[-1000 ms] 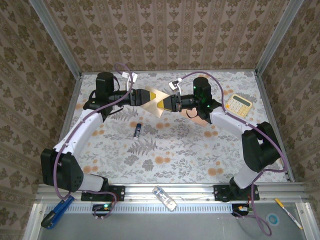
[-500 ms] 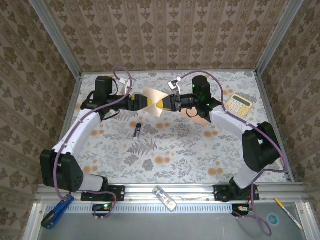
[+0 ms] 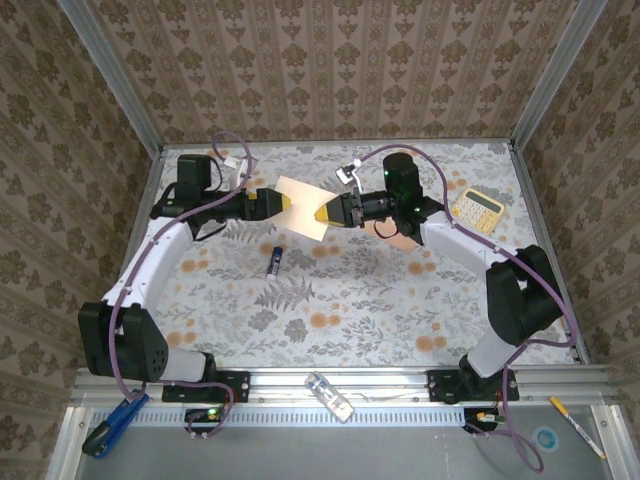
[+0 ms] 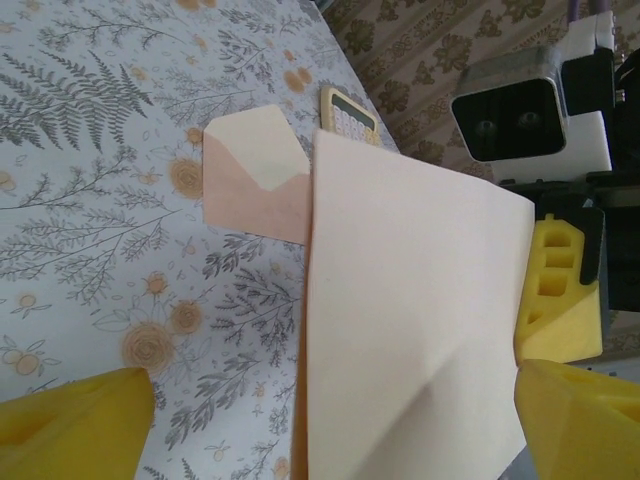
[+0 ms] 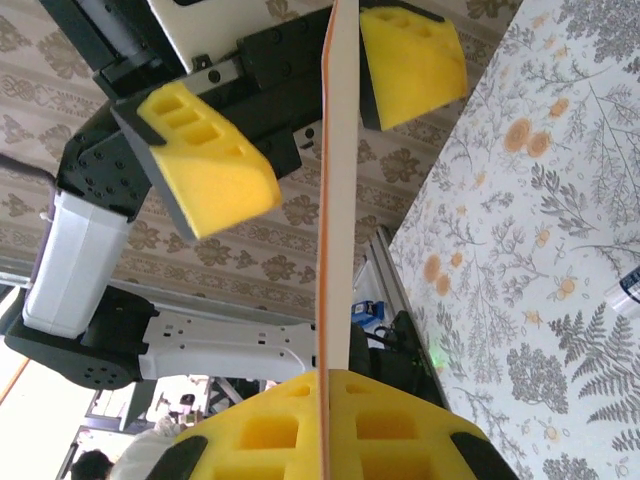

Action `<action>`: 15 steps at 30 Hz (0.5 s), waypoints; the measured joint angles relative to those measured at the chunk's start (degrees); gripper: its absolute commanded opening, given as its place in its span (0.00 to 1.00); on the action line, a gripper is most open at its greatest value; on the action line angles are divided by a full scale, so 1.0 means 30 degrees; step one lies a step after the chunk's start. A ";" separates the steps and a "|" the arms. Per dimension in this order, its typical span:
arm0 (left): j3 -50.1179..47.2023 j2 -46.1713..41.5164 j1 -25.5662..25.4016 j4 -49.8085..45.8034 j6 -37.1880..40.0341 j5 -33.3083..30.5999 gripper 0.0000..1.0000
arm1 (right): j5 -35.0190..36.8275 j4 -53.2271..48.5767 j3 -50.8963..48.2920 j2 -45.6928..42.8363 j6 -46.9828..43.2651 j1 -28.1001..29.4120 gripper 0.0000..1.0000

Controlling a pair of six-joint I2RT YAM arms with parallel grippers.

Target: Place the letter into the envelope and seal it

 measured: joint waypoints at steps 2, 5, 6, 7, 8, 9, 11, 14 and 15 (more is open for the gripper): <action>0.0000 0.0000 0.0284 -0.0080 0.0160 0.0379 0.92 | 0.0000 -0.0670 0.0000 -0.0131 -0.0474 0.0000 0.00; 0.0000 0.0000 0.0452 -0.0087 0.0313 0.0947 0.92 | -0.0022 -0.1290 0.0000 -0.0240 -0.0947 0.0000 0.00; 0.0000 0.0000 0.0452 -0.0095 0.0357 0.1158 0.91 | -0.0044 -0.1406 0.0000 -0.0248 -0.1013 0.0000 0.00; 0.0000 0.0000 0.0452 -0.0117 0.0379 0.1384 0.90 | -0.0066 -0.1515 0.0000 -0.0255 -0.1100 0.0000 0.00; 0.0000 0.0000 0.0452 -0.0124 0.0423 0.1676 0.88 | -0.0095 -0.1574 0.0000 -0.0255 -0.1151 0.0000 0.00; 0.0000 0.0000 0.0452 -0.0131 0.0481 0.1880 0.86 | -0.0138 -0.1581 0.0000 -0.0262 -0.1224 0.0000 0.00; -0.0007 0.0000 0.0452 -0.0138 0.0561 0.2412 0.80 | -0.0284 -0.1581 0.0000 -0.0255 -0.1377 0.0000 0.00; -0.0073 0.0000 0.0452 -0.0153 0.0743 0.3031 0.65 | -0.0430 -0.1588 0.0000 -0.0255 -0.1486 0.0000 0.00; -0.0095 0.0000 0.0452 -0.0175 0.0845 0.3140 0.60 | -0.0430 -0.1596 0.0015 -0.0255 -0.1501 0.0000 0.00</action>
